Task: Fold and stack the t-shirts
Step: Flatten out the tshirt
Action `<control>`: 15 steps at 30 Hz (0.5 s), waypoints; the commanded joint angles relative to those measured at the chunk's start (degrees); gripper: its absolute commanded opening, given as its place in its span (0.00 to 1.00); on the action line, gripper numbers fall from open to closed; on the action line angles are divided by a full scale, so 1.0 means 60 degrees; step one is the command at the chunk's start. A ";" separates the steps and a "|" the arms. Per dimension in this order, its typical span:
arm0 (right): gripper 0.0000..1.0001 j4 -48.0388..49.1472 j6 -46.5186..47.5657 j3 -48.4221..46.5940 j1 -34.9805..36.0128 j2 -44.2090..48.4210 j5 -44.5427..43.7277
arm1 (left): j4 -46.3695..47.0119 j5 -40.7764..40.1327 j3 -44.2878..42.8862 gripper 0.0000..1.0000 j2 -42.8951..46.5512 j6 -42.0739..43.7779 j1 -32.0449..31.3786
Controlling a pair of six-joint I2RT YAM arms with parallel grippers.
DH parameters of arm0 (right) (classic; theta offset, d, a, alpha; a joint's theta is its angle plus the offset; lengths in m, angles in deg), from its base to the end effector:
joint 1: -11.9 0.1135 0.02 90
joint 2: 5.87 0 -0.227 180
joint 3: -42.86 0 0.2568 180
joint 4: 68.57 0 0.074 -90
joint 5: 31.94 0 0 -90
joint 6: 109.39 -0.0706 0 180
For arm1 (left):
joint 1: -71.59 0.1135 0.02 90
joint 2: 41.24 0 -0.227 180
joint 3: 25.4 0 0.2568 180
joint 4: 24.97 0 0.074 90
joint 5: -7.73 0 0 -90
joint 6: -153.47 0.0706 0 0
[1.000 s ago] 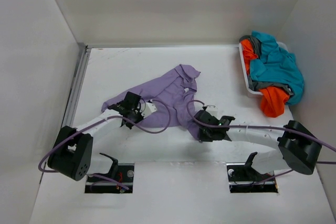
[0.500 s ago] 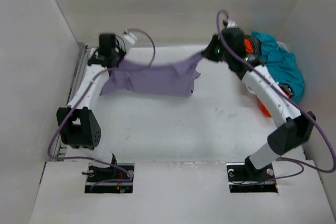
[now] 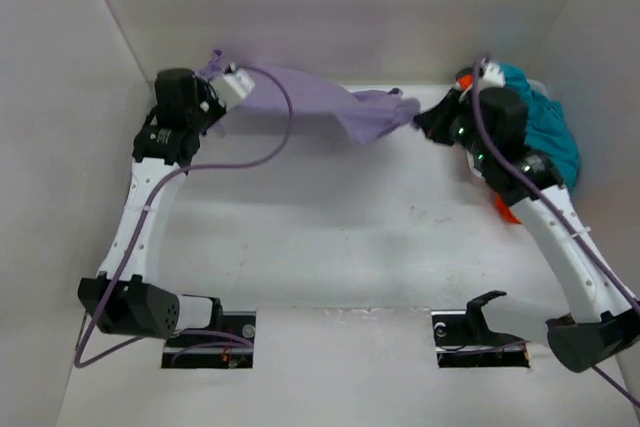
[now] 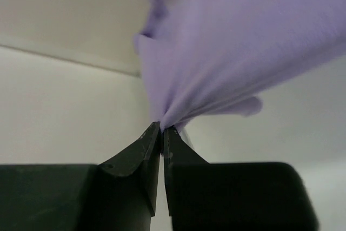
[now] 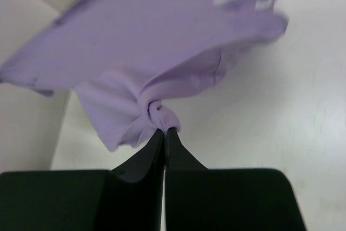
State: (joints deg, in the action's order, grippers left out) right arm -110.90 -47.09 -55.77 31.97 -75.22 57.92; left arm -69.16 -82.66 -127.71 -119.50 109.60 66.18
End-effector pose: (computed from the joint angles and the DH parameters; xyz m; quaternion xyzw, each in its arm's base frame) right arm 0.2864 0.1044 0.4189 0.0528 0.7811 0.2510 0.5693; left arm 0.3426 -0.0320 0.3906 0.3547 0.7392 0.2018 0.5358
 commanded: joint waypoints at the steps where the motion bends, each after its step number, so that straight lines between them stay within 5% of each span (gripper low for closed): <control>1: 0.01 0.0319 -0.1370 0.3017 0.0629 0.0759 -0.0079 | -0.1463 0.0137 0.2328 0.05 0.0736 0.1641 -0.0466; 7: 0.01 0.2250 -0.3422 0.6318 0.1831 0.1216 -0.0181 | -0.1583 0.0576 0.4631 0.22 0.0579 0.1716 -0.0937; 11: 0.01 0.2766 -0.3498 0.6643 0.1861 0.0923 -0.0210 | -0.1523 0.0459 0.5116 0.55 0.0284 0.1585 -0.0703; 15: 0.01 0.2782 -0.3396 0.6804 0.1861 0.1024 -0.0372 | -0.2194 0.0401 0.5467 0.62 0.0840 0.1701 -0.0278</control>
State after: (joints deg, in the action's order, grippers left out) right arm -100.57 -65.95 -14.62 42.88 -70.47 57.29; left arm -80.00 -80.99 -95.95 -118.43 117.58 62.93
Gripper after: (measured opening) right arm 0.013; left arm 0.612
